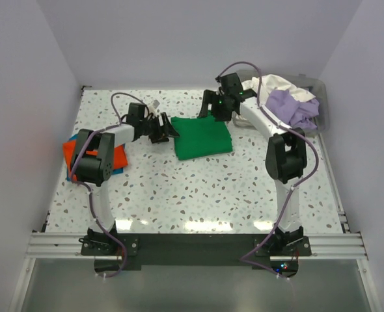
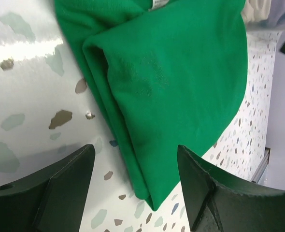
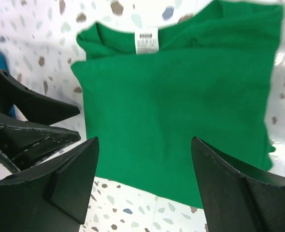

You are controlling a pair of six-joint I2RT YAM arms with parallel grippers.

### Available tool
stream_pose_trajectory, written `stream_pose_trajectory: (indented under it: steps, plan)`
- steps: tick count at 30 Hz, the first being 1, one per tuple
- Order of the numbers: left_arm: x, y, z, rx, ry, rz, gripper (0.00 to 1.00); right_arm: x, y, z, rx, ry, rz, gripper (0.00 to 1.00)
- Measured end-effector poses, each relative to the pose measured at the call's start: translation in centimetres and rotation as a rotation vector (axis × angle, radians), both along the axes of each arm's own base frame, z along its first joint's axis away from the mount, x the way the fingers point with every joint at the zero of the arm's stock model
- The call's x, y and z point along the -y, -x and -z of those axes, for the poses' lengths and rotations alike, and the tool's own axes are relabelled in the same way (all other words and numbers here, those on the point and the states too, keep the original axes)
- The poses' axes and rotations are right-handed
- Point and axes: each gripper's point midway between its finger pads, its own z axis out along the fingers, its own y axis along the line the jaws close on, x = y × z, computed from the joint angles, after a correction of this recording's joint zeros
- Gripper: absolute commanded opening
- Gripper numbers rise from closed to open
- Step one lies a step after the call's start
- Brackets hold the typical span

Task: Fold and stack the t-shirts
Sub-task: Neatly place the folded tshirt to the corner

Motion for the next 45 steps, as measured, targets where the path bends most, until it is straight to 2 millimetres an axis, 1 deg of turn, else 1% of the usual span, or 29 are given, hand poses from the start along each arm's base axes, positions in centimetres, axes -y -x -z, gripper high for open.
stream_pose_trajectory:
  steps: [3, 6, 9, 13, 21, 25, 31, 35, 42, 45]
  plan:
    - [0.2, 1.1, 0.6, 0.010, 0.022, 0.020, 0.73, -0.6, 2.0, 2.9, -0.075, 0.003, -0.033, 0.78]
    - [0.4, 1.5, 0.9, 0.031, 0.040, 0.033, 0.74, -0.9, 3.7, 5.3, -0.141, 0.015, -0.051, 0.78]
    - [0.5, 1.5, 0.9, 0.052, 0.053, 0.038, 0.74, -0.9, 4.5, 7.5, -0.188, 0.034, -0.057, 0.78]
    - [0.5, 1.3, 0.9, 0.078, 0.060, 0.036, 0.75, -0.6, 4.8, 10.4, -0.239, 0.063, -0.051, 0.78]
    - [0.6, 1.1, 0.9, 0.104, 0.081, 0.021, 0.75, -0.2, 4.4, 10.6, -0.233, 0.089, -0.038, 0.78]
    - [0.8, 0.6, 1.0, 0.115, 0.100, -0.002, 0.75, -0.2, 4.4, 10.7, -0.233, 0.089, -0.038, 0.78]
    - [1.4, -0.3, 1.2, 0.131, 0.138, -0.028, 0.71, -0.2, 4.4, 10.7, -0.234, 0.089, -0.038, 0.78]
    - [2.7, -0.8, 1.4, 0.147, 0.150, -0.020, 0.67, -0.2, 4.4, 10.7, -0.234, 0.088, -0.039, 0.78]
    - [6.2, -1.2, 1.7, 0.171, 0.153, 0.027, 0.61, -0.3, 4.6, 10.7, -0.227, 0.077, -0.043, 0.78]
    - [7.3, -1.3, 1.8, 0.171, 0.148, 0.038, 0.52, -0.3, 4.6, 10.7, -0.217, 0.070, -0.045, 0.77]
